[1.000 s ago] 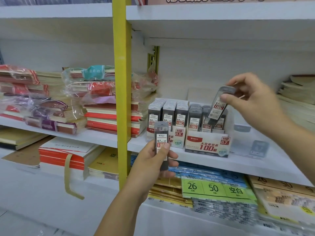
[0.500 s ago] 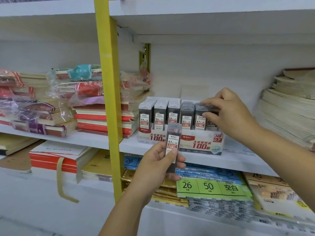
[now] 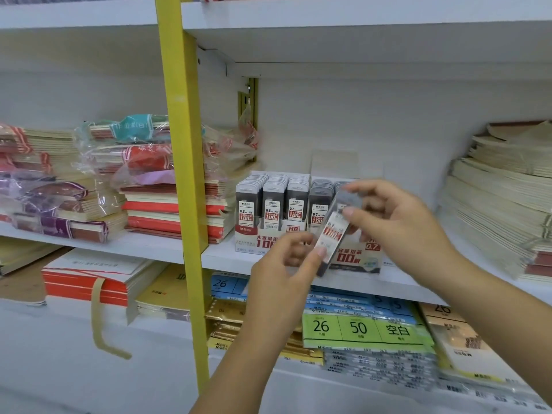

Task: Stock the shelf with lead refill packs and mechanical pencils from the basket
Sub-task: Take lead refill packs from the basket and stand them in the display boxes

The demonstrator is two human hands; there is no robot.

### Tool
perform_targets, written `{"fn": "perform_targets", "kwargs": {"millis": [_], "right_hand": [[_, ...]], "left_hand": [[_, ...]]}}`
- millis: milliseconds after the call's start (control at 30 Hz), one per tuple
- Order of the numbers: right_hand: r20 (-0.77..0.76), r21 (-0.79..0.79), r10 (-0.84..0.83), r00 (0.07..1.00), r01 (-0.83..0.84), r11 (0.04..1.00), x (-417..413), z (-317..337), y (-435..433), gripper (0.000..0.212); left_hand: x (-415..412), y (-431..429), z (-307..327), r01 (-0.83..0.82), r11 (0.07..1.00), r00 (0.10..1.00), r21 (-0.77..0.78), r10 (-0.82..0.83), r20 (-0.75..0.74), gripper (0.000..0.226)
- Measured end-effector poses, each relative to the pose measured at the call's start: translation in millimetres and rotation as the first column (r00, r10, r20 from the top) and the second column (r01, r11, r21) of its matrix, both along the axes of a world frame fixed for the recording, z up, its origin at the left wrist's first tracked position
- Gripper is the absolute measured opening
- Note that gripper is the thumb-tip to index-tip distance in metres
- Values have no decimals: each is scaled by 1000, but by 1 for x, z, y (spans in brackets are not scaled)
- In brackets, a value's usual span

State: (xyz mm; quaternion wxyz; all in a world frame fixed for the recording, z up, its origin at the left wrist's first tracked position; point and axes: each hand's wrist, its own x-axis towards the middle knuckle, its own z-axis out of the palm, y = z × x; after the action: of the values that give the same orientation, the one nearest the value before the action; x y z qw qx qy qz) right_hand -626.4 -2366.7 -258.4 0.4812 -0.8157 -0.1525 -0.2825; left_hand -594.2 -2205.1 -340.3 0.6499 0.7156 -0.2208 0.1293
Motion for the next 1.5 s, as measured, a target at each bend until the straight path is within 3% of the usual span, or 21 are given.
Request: {"fn": "perform_targets", "kwargs": {"millis": [100,200,300,400,600,733,833,900,967,1067,1167,1233,1300,1367,1500], "right_hand": [[174,8,-105,979,105,994,1,18,-16,26],[339,-95,-191,921,235,967,5,34,-29,26],[384,-321,-203,901,336,885,10,39,-34,29],[320,-497,-193,927,338,799,17,31,-33,31],[98,-470,-249,963,266,842,44,25,-38,24],[219,-633,-389,895,433,641,55,21,-39,25],[266,-637,-423,866,487,598,51,19,-37,32],[291,-583,-415,862,504,637,38,16,-36,35],[338,-442,-360,870,484,755,12,5,-32,31],[359,-230,-231,904,325,917,-40,-35,-25,18],[149,-104,-226,963,243,965,-74,-110,-25,14],[-111,-146,-271,956,254,956,-87,-180,-31,17],[-445,-209,-308,841,237,949,-99,-259,-38,17],[-655,-244,-325,682,216,945,-111,-337,-42,12],[-867,-253,-280,412,122,960,-126,-441,-36,33]], "left_hand": [[7,2,-2,-362,916,881,173,276,383,35],[18,2,-9,-453,829,802,329,218,556,59],[22,1,-14,-453,758,806,468,124,579,66],[24,1,-17,-428,745,823,511,90,560,64],[26,2,-21,-419,752,823,508,78,563,64],[28,1,-20,-404,767,826,498,73,559,66],[26,2,-18,-383,773,840,505,64,539,66],[21,3,-16,-378,789,838,484,68,542,65],[9,5,-17,-386,827,827,408,113,551,62],[-17,13,-32,-396,869,816,295,187,547,45],[-38,25,-80,-288,829,888,479,45,457,37],[-49,36,-126,-75,710,969,700,-113,218,41],[-58,45,-179,140,554,984,821,-172,-51,47],[-66,49,-232,307,471,952,827,-160,-263,52],[-80,46,-320,478,470,852,742,-42,-522,53]]}}
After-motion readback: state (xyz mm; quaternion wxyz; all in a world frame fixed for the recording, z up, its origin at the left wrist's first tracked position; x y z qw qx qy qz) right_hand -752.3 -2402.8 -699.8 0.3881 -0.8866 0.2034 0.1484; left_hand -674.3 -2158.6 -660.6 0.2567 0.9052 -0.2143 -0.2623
